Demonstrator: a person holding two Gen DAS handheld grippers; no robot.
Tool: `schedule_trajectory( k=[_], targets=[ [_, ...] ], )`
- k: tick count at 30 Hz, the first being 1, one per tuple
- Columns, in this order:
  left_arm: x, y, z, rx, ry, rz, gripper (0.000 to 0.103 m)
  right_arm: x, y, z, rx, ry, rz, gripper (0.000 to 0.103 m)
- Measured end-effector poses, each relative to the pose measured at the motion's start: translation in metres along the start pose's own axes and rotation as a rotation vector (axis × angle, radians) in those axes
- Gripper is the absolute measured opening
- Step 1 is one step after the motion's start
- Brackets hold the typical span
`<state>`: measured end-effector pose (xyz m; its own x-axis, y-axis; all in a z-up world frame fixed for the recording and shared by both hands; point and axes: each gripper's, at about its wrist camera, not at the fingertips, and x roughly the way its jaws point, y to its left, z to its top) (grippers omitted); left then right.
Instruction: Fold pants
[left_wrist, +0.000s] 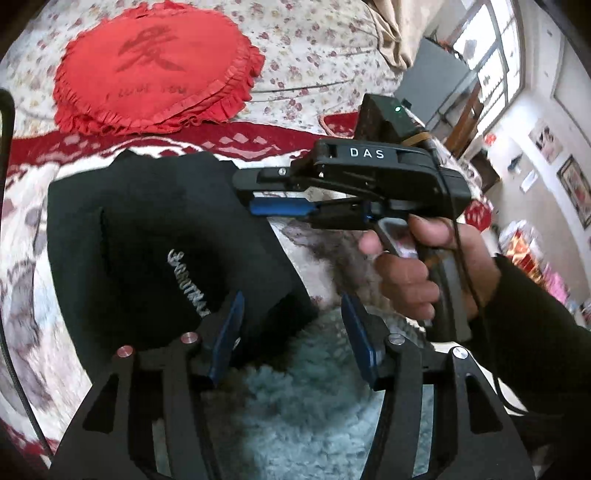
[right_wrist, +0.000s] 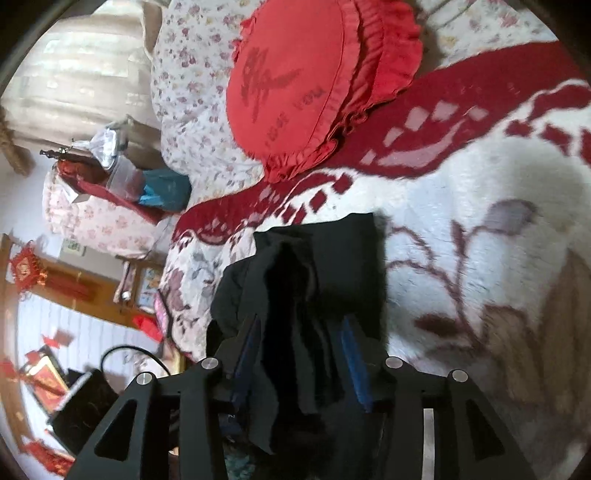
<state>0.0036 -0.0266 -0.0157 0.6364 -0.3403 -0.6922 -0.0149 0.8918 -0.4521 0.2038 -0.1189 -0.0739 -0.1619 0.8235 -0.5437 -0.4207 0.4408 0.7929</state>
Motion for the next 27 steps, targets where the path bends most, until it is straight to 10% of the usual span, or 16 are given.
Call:
schedule_trajectory(
  k=[15,17,23,27],
  targets=[
    [0.018,0.008,0.004,-0.051,0.064,0.057,0.054,0.025,-0.005,-0.009,-0.013,0.163,0.239,0.046],
    [0.014,0.008,0.003,-0.056,0.043,0.055,0.054,0.029,0.002,-0.01,-0.059,0.17,0.184,0.017],
    [-0.068,0.041,-0.02,-0.218,-0.394,0.002,0.054,0.002,0.033,-0.026,-0.19,0.104,0.038,0.01],
    [-0.086,0.092,-0.037,-0.485,-0.478,0.001,0.054,-0.016,0.024,-0.049,-0.182,0.132,0.022,0.01]
  ],
)
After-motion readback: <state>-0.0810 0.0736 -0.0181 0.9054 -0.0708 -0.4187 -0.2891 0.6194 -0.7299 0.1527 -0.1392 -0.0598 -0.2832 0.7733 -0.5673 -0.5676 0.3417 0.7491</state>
